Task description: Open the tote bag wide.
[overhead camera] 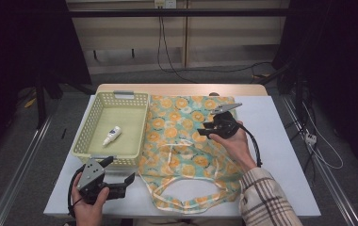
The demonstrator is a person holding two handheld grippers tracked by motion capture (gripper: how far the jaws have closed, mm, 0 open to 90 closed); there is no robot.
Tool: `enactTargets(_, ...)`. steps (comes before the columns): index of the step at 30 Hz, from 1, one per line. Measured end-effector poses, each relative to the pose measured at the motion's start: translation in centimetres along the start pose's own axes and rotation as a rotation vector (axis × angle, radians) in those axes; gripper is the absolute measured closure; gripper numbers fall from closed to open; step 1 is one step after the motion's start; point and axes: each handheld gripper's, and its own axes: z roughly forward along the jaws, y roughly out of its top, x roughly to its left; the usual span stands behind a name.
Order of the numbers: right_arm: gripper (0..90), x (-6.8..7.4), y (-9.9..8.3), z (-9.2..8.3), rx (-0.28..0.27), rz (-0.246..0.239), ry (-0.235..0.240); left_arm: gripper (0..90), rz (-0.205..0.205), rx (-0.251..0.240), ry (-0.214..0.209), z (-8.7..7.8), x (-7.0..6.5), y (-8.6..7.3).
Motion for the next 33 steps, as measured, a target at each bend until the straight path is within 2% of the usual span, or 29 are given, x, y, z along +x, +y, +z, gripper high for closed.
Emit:
enactTargets(2, 50.9, 0.2, 0.1, -0.7, -0.011, -0.003, 0.001, 6.6, 0.001, 0.001, -0.001, 0.0, 0.0, 0.0)
enactTargets(3, 50.9, 0.2, 0.1, -0.7, -0.011, -0.003, 0.001, 6.6, 0.004, 0.002, -0.003, 0.0, 0.0, 0.0)
enactTargets(6, 38.0, 0.7, 0.5, -2.0, -0.036, -0.013, -0.025, 6.6, 0.007, 0.001, 0.0, 0.0, 0.0, 0.0)
enactTargets(10, 26.7, 1.6, 0.5, -3.4, -0.047, -0.026, -0.011, 6.6, 0.007, 0.003, 0.001, 0.0, 0.0, 0.0)
enactTargets(14, 20.5, 3.1, -0.3, -4.0, -0.032, -0.052, 0.015, 6.6, 0.003, 0.005, 0.005, -0.1, 0.0, -0.1)
enactTargets(17, 18.2, 4.2, -1.2, -4.7, -0.044, -0.066, 0.033, 6.6, 0.002, 0.008, 0.005, -0.1, -0.1, -0.1)
enactTargets(18, 18.5, 4.6, -1.5, -5.0, -0.052, -0.064, 0.046, 6.6, 0.005, 0.008, 0.009, -0.1, -0.1, -0.1)
enactTargets(20, 21.8, 5.5, -1.9, -5.4, -0.05, -0.089, 0.063, 6.6, -0.003, 0.006, 0.009, -0.2, -0.1, -0.1)
enactTargets(23, 33.1, 6.9, -2.5, -5.9, -0.038, -0.126, 0.116, 6.6, 0.0, 0.002, 0.008, -0.2, -0.1, -0.1)
enactTargets(27, 35.8, 8.8, -3.3, -5.8, 0.0, -0.183, 0.12, 6.6, 0.001, 0.002, 0.005, -0.1, -0.2, -0.1)
enactTargets(30, 41.3, 9.4, -4.1, -5.1, 0.032, -0.185, 0.151, 6.6, 0.005, 0.005, 0.003, -0.1, -0.1, 0.0)
enactTargets(33, 46.6, 9.5, -5.1, -3.7, 0.09, -0.186, 0.18, 6.6, 0.004, 0.004, -0.001, 0.0, -0.1, 0.0)
